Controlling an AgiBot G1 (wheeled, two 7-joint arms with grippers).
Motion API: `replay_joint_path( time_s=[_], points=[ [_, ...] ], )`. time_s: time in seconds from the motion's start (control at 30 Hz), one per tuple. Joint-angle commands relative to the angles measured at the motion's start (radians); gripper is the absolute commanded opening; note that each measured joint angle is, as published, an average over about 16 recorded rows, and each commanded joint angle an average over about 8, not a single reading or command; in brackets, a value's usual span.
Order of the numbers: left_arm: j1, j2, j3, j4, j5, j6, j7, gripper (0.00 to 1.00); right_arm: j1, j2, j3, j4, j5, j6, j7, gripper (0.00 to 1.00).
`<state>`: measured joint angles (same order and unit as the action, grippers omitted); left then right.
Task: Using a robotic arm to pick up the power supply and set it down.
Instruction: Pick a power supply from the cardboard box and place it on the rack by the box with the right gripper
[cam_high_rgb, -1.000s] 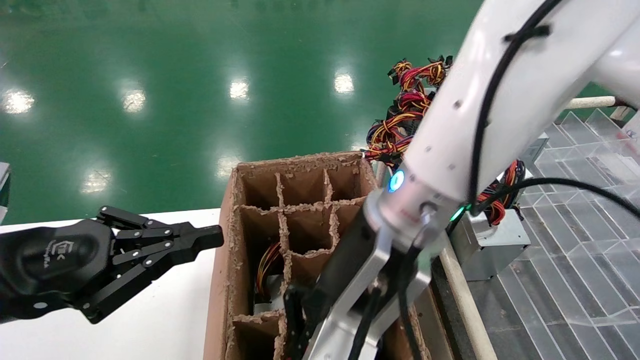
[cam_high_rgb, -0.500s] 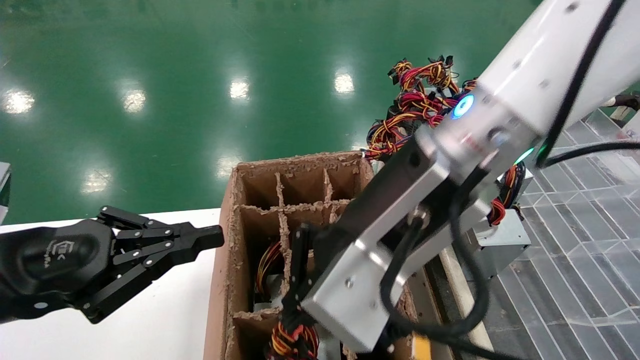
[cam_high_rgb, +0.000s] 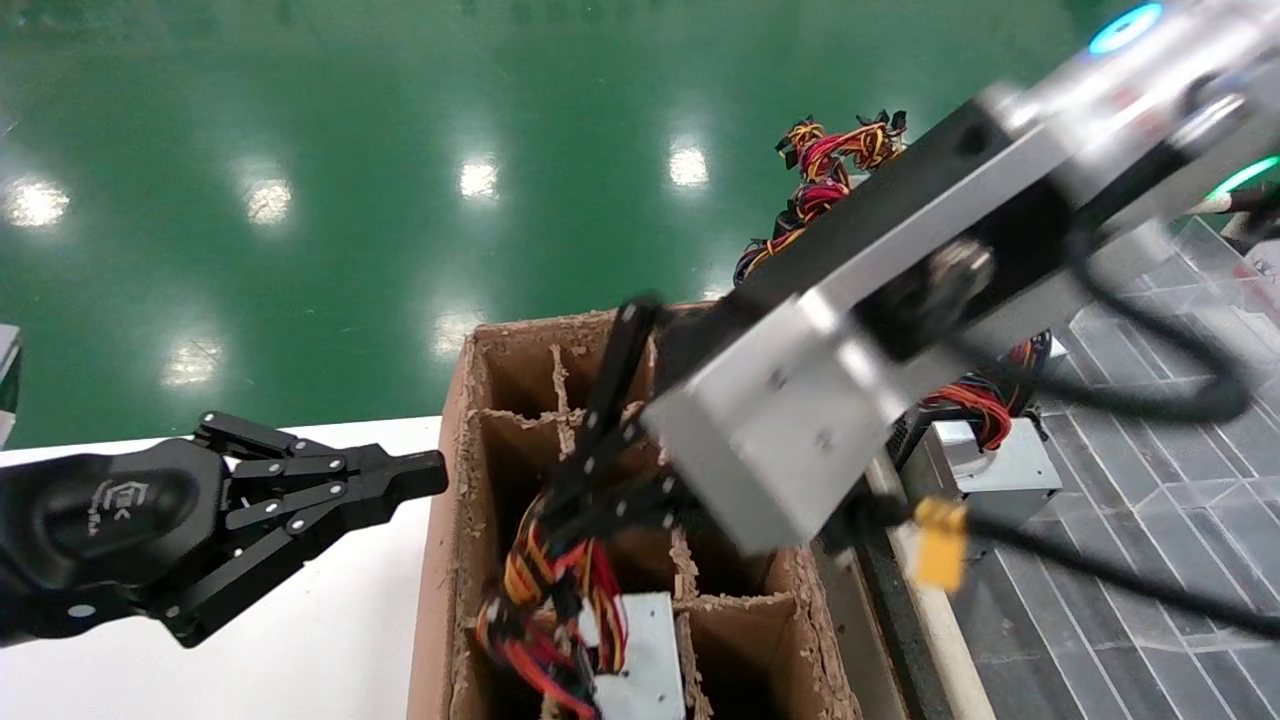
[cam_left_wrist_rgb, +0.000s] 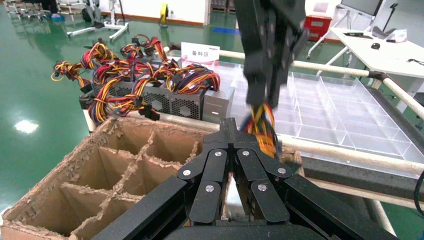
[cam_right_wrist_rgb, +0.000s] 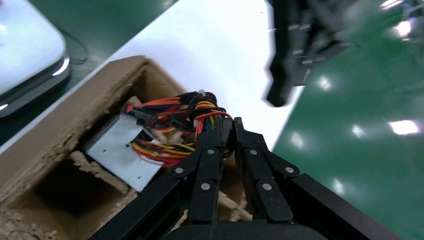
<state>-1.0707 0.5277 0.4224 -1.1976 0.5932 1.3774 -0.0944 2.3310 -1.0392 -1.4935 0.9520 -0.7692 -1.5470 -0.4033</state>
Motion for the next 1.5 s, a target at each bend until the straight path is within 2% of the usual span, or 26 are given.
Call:
replay_joint_path(
  time_s=[0.03, 0.43, 0.9, 1.2, 1.5],
  points=[
    [0.0, 0.0, 0.0, 0.0, 0.0, 0.0, 0.0, 0.0, 0.011, 0.018, 0.006, 0.002, 0.01, 0.005, 0.005, 0.0],
    [0.0, 0.0, 0.0, 0.0, 0.0, 0.0, 0.0, 0.0, 0.1, 0.151, 0.063, 0.05, 0.072, 0.042, 0.067, 0.0],
    [0.0, 0.0, 0.0, 0.0, 0.0, 0.0, 0.0, 0.0, 0.243, 0.262, 0.081, 0.143, 0.007, 0.087, 0.175, 0.0],
    [0.0, 0.0, 0.0, 0.0, 0.0, 0.0, 0.0, 0.0, 0.345, 0.357, 0.076, 0.215, -0.053, 0.074, 0.291, 0.0],
    [0.0, 0.0, 0.0, 0.0, 0.0, 0.0, 0.0, 0.0, 0.462, 0.48, 0.072, 0.32, -0.132, 0.03, 0.459, 0.0]
  ],
)
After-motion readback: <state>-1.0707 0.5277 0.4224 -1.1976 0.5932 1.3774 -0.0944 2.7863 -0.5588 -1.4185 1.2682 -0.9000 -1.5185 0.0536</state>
